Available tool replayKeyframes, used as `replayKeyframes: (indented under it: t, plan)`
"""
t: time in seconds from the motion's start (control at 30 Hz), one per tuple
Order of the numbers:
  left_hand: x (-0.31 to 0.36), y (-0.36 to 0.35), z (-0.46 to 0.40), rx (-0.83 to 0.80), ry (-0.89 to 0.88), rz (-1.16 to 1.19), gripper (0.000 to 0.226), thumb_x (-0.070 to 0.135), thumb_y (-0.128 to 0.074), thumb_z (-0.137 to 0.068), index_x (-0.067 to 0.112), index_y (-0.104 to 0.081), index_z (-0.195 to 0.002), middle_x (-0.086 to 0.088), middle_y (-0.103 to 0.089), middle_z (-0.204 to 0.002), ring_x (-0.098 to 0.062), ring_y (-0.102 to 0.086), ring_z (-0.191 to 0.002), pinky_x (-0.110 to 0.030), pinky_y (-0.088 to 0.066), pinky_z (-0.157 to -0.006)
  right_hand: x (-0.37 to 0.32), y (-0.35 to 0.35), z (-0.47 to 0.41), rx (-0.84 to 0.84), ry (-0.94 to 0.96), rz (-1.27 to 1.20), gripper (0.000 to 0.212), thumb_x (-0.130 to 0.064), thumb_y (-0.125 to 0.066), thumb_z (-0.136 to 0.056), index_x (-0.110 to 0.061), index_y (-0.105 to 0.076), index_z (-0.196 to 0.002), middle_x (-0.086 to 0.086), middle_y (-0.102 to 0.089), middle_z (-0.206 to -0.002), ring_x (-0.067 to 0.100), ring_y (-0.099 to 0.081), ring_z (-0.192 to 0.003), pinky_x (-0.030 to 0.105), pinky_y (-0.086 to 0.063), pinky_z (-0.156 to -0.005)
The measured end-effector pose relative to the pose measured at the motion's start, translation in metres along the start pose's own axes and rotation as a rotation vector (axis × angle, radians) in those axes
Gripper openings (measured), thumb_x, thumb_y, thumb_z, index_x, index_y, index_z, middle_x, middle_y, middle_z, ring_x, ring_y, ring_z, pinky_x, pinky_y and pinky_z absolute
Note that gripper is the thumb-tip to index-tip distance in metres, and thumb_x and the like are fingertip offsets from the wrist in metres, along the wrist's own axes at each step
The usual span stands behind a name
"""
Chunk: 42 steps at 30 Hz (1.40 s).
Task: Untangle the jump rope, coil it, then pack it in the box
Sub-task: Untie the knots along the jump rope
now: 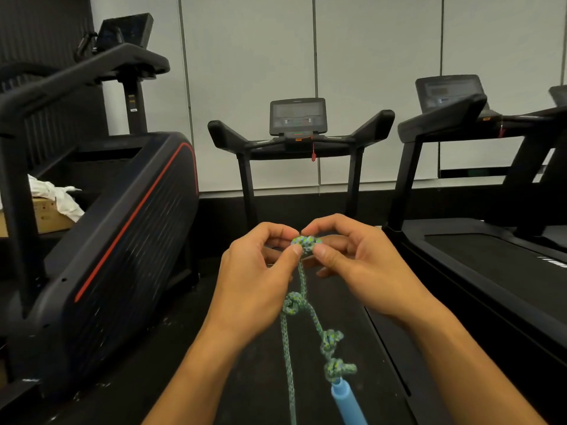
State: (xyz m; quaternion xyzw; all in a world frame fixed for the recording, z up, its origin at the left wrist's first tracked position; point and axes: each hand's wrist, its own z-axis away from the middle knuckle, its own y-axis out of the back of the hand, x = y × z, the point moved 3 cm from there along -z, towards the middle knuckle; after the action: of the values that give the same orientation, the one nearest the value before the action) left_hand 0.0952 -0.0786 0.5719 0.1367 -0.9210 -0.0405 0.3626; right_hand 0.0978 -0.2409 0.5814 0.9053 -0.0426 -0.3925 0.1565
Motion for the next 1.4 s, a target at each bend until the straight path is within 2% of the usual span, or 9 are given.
replayKeyframes:
  t: [0.13,0.27,0.5,0.73,0.87,0.97,1.13,1.3,1.4]
  plan:
    - [0.003,-0.003,0.000,-0.021,0.018,0.016,0.015,0.013,-0.071,-0.091,0.027,-0.075,-0.095,0.001,-0.075,-0.084,-0.017,-0.073,-0.074,-0.039,-0.062,-0.067,0.000,-0.001,0.000,0.057,0.043,0.114,0.028,-0.006,-0.063,-0.092,-0.032,-0.065,-0.102,0.010,-0.074,-0.084,0.038,-0.068,-0.084,0.059,-0.054,-0.075]
    - [0.004,-0.002,0.001,0.020,-0.038,-0.117,0.013,0.018,-0.074,-0.088,0.031,-0.076,-0.091,0.008,-0.076,-0.085,-0.007,-0.073,-0.078,-0.028,-0.058,-0.072,0.002,-0.001,-0.001,0.096,0.060,0.198,0.019,-0.011,-0.066,-0.091,-0.029,-0.066,-0.097,0.000,-0.075,-0.077,0.016,-0.071,-0.076,0.051,-0.057,-0.075]
    - [0.013,-0.001,0.003,0.067,-0.071,-0.314,0.015,0.016,-0.074,-0.083,0.030,-0.075,-0.079,0.014,-0.071,-0.070,0.003,-0.066,-0.069,-0.007,-0.045,-0.061,0.002,-0.004,-0.001,0.081,0.109,0.270,0.016,-0.014,-0.068,-0.086,-0.028,-0.066,-0.092,-0.008,-0.073,-0.086,0.012,-0.070,-0.085,0.043,-0.058,-0.077]
    - [0.008,-0.006,0.006,-0.045,0.033,-0.455,0.010,0.022,-0.063,-0.087,0.026,-0.060,-0.079,0.008,-0.063,-0.076,-0.004,-0.059,-0.070,-0.009,-0.042,-0.061,0.001,-0.014,0.001,0.029,0.132,0.365,0.018,-0.012,-0.064,-0.082,-0.028,-0.063,-0.088,-0.010,-0.067,-0.079,0.009,-0.064,-0.077,0.037,-0.054,-0.071]
    - [0.009,-0.006,0.006,-0.031,0.050,-0.460,0.012,0.020,-0.064,-0.085,0.025,-0.058,-0.076,0.004,-0.062,-0.072,-0.005,-0.057,-0.066,-0.008,-0.040,-0.059,-0.001,-0.015,0.001,-0.010,0.125,0.345,0.018,-0.011,-0.064,-0.082,-0.028,-0.059,-0.086,-0.009,-0.063,-0.076,0.010,-0.059,-0.065,0.023,-0.046,-0.056]
    - [0.011,-0.006,0.007,0.029,0.087,-0.393,0.013,0.016,-0.062,-0.085,0.024,-0.060,-0.075,0.002,-0.065,-0.067,0.001,-0.060,-0.068,-0.008,-0.041,-0.056,-0.003,-0.015,0.001,0.000,0.129,0.330,0.017,-0.011,-0.063,-0.081,-0.027,-0.058,-0.085,-0.006,-0.063,-0.078,0.019,-0.058,-0.062,0.027,-0.043,-0.051]
    - [0.007,-0.005,0.005,0.083,0.138,-0.237,0.015,0.011,-0.064,-0.084,0.024,-0.065,-0.076,-0.003,-0.071,-0.068,-0.011,-0.070,-0.059,-0.020,-0.051,-0.052,-0.004,-0.015,0.001,0.030,0.143,0.319,0.018,-0.009,-0.063,-0.082,-0.026,-0.057,-0.087,-0.004,-0.064,-0.079,0.020,-0.060,-0.064,0.031,-0.047,-0.052]
    - [0.004,-0.001,0.002,-0.037,0.084,-0.240,0.016,0.013,-0.070,-0.088,0.029,-0.075,-0.085,0.004,-0.073,-0.070,-0.009,-0.072,-0.059,-0.035,-0.061,-0.065,0.000,-0.008,0.000,0.061,0.141,0.369,0.016,-0.013,-0.067,-0.086,-0.028,-0.061,-0.089,-0.007,-0.067,-0.080,0.012,-0.063,-0.076,0.033,-0.052,-0.066]
    - [0.003,-0.002,0.001,-0.045,0.070,-0.301,0.014,0.014,-0.072,-0.088,0.027,-0.073,-0.083,0.005,-0.072,-0.067,-0.006,-0.070,-0.059,-0.034,-0.061,-0.065,0.003,-0.007,0.000,0.050,0.132,0.381,0.016,-0.014,-0.068,-0.085,-0.029,-0.061,-0.087,-0.007,-0.067,-0.079,0.012,-0.064,-0.074,0.038,-0.053,-0.068]
